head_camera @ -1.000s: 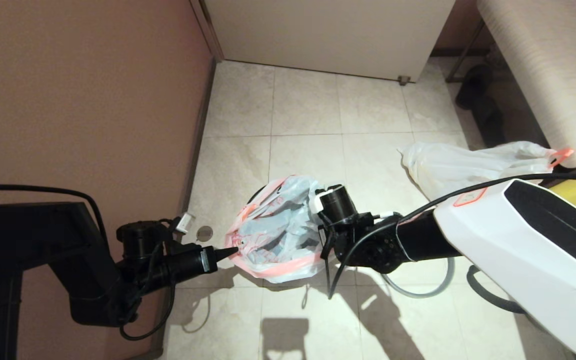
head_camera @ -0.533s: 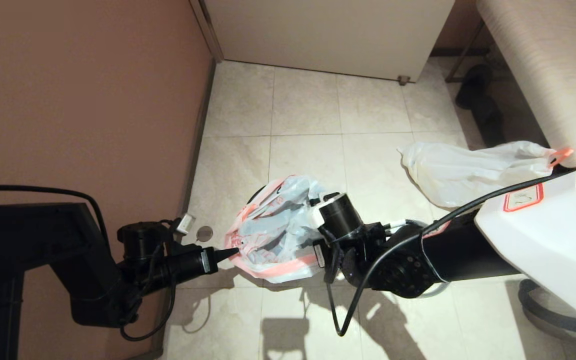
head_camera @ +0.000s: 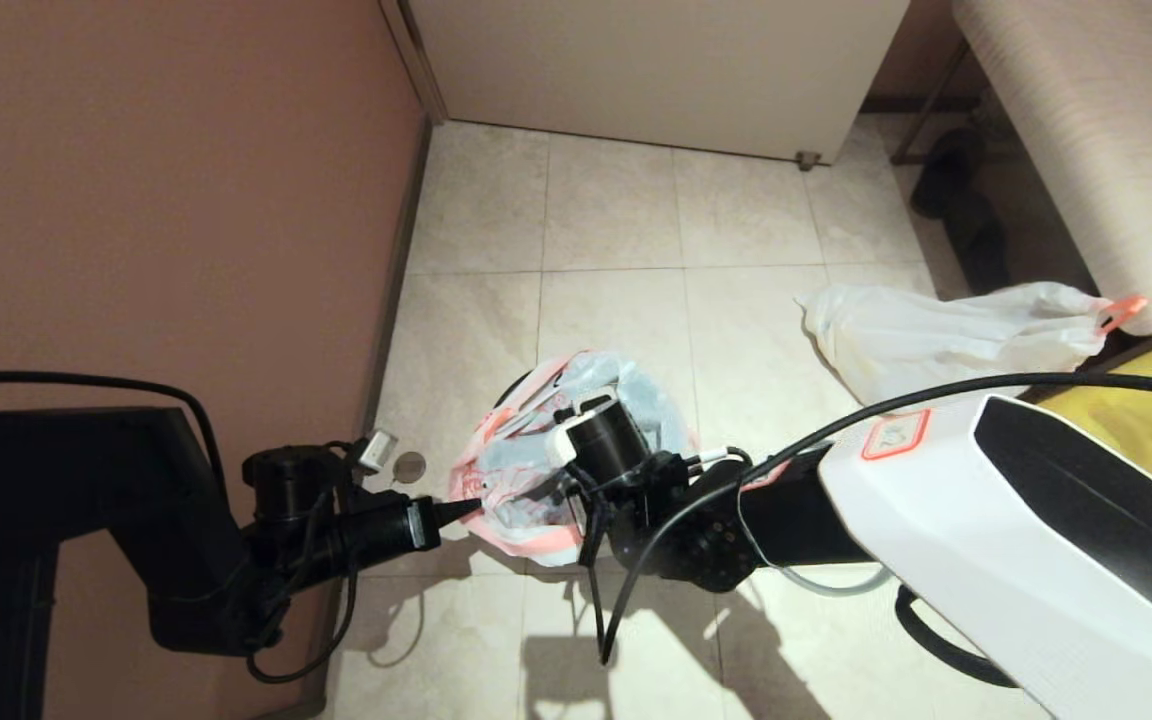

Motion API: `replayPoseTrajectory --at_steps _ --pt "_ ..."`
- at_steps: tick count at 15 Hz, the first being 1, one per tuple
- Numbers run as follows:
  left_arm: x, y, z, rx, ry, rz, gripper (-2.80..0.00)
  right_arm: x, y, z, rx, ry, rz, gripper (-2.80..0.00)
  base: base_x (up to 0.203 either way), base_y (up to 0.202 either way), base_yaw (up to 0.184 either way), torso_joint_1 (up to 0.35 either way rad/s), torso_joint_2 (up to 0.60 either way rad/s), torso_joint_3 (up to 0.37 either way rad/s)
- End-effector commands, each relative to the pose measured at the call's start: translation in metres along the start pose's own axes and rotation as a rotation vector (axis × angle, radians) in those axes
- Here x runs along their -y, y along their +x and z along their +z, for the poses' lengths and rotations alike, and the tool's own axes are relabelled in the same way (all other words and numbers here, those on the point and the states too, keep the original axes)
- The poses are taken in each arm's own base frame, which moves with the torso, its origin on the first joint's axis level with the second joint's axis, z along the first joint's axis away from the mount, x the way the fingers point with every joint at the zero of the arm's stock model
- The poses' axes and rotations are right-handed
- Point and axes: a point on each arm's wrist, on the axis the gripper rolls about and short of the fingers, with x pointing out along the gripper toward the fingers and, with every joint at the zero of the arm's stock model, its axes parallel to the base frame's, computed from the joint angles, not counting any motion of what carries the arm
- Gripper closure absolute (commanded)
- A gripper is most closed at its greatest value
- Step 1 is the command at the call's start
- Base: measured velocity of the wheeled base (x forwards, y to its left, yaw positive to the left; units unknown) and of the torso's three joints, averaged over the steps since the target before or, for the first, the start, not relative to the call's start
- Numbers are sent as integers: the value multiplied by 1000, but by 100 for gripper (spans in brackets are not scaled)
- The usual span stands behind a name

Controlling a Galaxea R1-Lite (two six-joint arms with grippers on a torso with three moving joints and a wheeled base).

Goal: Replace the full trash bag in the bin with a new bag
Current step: Put the new garbage bag on the trash can

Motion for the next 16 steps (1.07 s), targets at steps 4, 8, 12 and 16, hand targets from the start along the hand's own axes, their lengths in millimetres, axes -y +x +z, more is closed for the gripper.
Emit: replayPoseTrajectory --at_steps 4,8,12,16 --pt "1 6 0 11 9 24 0 -20 30 -16 -66 -71 -10 0 0 0 0 0 0 0" --pt "0 7 0 16 10 36 0 -21 13 -11 -102 -100 -4 0 0 0 0 0 0 0" --pt "-1 8 1 19 12 37 0 -32 -18 -7 -145 -100 25 0 0 0 0 0 0 0" --pt "1 -3 -24 -60 -51 66 0 -37 -23 -23 -258 -115 36 0 0 0 0 0 0 0"
